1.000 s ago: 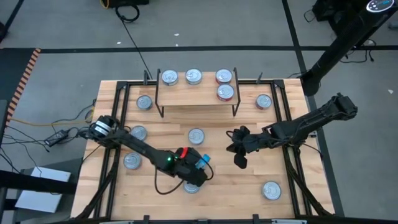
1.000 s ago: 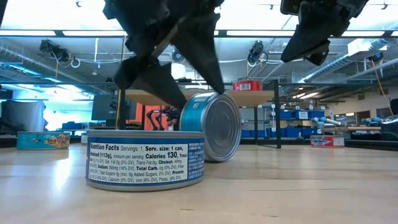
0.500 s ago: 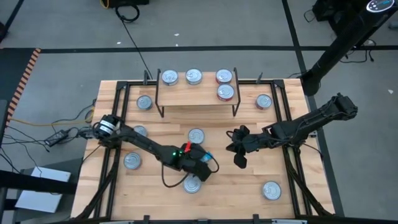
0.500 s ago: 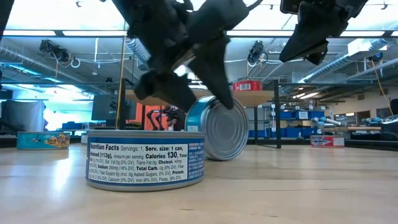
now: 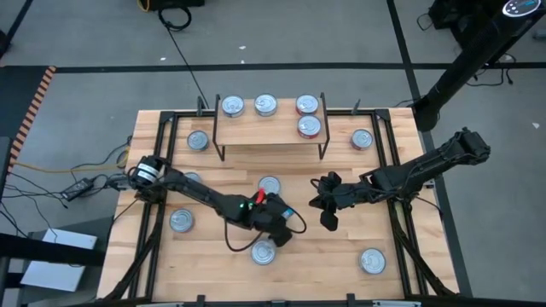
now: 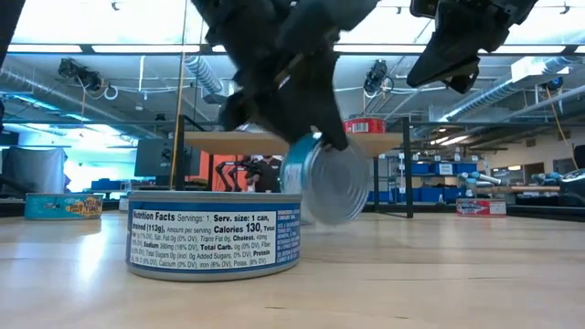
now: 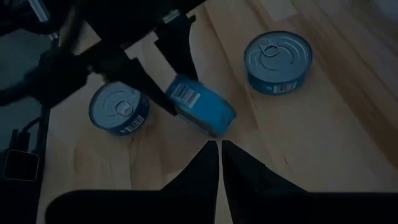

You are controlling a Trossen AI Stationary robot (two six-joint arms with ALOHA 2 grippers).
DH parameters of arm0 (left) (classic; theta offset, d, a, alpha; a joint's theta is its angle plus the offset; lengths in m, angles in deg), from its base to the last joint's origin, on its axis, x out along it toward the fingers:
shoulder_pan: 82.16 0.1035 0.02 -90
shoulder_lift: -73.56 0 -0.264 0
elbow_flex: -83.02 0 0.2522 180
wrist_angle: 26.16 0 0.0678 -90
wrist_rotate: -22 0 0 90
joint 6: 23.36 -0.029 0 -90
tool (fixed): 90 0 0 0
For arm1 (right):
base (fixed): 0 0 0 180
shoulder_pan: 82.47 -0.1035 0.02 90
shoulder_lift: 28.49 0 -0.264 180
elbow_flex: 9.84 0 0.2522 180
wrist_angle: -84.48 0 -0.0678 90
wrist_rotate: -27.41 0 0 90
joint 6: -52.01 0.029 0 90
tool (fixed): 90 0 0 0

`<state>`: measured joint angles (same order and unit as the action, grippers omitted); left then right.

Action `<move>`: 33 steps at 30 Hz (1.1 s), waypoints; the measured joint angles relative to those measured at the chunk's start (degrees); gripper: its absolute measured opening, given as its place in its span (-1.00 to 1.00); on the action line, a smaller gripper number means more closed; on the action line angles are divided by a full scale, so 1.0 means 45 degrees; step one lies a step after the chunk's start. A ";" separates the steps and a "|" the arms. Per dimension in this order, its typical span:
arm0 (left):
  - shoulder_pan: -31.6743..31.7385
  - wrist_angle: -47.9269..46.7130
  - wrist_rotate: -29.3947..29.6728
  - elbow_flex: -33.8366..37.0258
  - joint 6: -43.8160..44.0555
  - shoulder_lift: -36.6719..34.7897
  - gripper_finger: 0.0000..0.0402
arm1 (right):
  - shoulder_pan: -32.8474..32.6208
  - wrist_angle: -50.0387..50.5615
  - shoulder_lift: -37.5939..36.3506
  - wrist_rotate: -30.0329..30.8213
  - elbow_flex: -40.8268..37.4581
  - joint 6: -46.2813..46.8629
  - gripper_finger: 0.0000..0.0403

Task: Stack canned seafood by type on shelf
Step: Put the yellow-blue tuna can on the shelf

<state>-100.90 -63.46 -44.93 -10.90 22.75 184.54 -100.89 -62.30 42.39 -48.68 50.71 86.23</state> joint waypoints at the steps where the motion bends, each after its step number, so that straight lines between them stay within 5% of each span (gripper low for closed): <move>1: 0.0000 -0.0278 -0.0004 -0.0301 -0.0266 -0.0005 -0.31 | 0.0000 -0.0034 0.0000 0.0000 0.0000 -0.0037 -0.84; 5: 0.0078 -0.2754 0.0606 -0.2134 -0.1594 -0.0034 -0.31 | 0.0000 -0.0071 0.0000 0.0063 0.0000 -0.0064 -0.84; 14: 0.1652 -0.9636 0.4402 -0.6771 -0.4050 -0.0102 -0.31 | -0.0001 -0.0173 0.0000 0.0582 0.0000 0.0143 -0.84; 24: 0.5074 -0.9597 0.4499 -0.7515 -0.9221 -0.0070 -0.31 | -0.0258 -0.0282 0.0000 0.1395 -0.0005 0.1043 -0.84; 33: 0.6101 -0.9392 0.3601 -0.7456 -1.1324 0.0502 -0.31 | -0.0209 -0.0417 0.0000 0.1705 -0.0010 0.1071 -0.84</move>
<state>-73.44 -105.73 -28.73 -44.45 -28.21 186.80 -101.83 -64.18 42.39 -41.01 50.66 91.06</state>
